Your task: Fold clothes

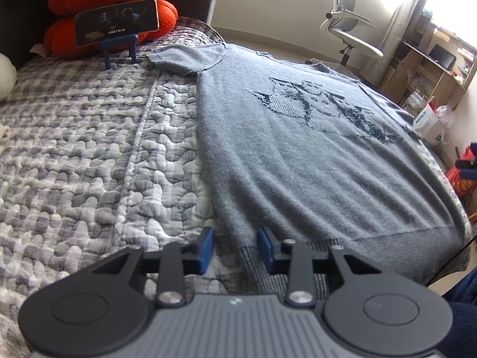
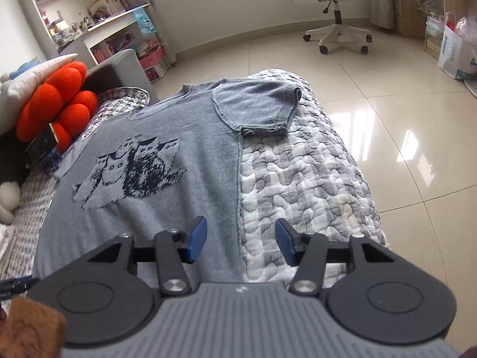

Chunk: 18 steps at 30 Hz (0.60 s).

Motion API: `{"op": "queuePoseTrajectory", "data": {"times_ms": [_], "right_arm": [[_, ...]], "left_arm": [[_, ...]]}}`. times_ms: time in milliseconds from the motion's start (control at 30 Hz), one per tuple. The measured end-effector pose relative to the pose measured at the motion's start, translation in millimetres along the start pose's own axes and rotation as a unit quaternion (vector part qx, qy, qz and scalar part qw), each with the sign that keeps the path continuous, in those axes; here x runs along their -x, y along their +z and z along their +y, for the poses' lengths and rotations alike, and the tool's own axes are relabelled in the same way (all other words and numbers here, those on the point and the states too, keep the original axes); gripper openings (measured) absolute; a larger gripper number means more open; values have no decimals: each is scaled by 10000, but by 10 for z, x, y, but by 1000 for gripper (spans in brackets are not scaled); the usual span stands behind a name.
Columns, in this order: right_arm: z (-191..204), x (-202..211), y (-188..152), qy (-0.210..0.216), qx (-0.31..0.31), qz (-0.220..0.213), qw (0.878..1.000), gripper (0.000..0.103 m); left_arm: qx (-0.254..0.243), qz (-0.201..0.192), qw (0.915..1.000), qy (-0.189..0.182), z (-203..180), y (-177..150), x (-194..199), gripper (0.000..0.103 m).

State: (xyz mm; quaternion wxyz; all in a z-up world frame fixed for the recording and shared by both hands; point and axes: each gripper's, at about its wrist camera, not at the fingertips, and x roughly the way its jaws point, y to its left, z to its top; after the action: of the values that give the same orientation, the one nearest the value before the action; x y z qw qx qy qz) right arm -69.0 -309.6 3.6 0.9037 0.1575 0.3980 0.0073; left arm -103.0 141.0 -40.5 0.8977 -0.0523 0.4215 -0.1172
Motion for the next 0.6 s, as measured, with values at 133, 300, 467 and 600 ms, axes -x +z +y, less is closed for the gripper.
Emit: {"op": "queuePoseTrajectory", "data": {"times_ms": [133,300,467,600], "right_arm": [[17,-265,188,92,-155,198,9996,55],[73,-496,422,-52,-313,366,9988,55],[70,-181,734,227,-441,-88,9987,55],[8,-2,960,330,-510,-503,9969,55]], "left_arm": [[222,-21,9997,-62,52,31,24,15],[139,-85,9999,41,39,79,102,3],[405,-131,9991,27,178,239,299,5],[599,-519,9965,257,154,540,557,25]]}}
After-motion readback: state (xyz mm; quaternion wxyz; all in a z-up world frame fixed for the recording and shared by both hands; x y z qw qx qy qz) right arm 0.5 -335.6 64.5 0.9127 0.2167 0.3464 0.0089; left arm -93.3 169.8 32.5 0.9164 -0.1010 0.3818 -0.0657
